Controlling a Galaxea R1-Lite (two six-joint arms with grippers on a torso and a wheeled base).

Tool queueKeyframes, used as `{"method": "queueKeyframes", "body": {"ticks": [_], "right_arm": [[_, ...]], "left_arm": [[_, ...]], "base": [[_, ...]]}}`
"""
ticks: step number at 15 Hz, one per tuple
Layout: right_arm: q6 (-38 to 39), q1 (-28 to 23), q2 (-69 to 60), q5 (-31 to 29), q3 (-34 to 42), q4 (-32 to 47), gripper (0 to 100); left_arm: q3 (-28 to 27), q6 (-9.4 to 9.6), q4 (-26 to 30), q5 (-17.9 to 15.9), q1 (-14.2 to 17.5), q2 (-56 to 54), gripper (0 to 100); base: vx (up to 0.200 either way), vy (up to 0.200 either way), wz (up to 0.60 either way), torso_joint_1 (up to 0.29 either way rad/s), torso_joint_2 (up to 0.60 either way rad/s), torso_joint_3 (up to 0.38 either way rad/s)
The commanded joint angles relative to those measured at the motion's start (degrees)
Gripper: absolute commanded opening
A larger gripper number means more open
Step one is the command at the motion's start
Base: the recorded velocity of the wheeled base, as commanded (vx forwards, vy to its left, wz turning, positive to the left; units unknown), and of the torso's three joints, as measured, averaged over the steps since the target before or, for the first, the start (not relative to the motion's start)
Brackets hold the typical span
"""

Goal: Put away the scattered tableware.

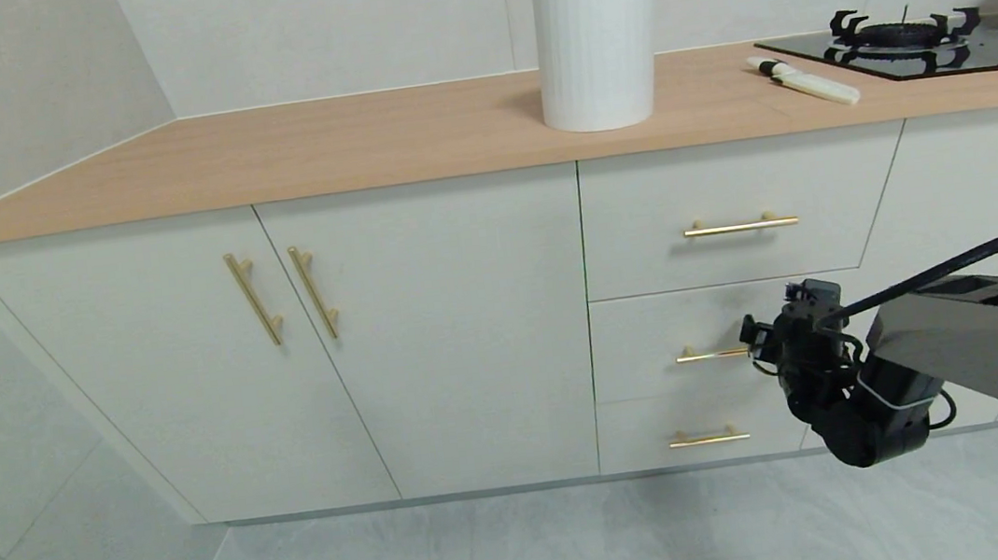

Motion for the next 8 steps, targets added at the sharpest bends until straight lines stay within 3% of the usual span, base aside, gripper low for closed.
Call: {"method": "queueKeyframes", "body": {"ticks": [1, 8], "right_arm": [[-0.1, 1.3, -8.6, 0.3, 8.1, 0.1, 100], [-3.4, 2.3, -45.5, 1.9, 34.2, 0.1, 100]], "left_arm": [[0.0, -0.01, 0.0, 0.0, 0.0, 0.0, 100], [0.0, -0.01, 0.0, 0.0, 0.0, 0.0, 100]], "base": [[0.0, 0.0, 0.0, 0.0, 0.0, 0.0], [0.0, 0.0, 0.0, 0.0, 0.0, 0.0]]}}
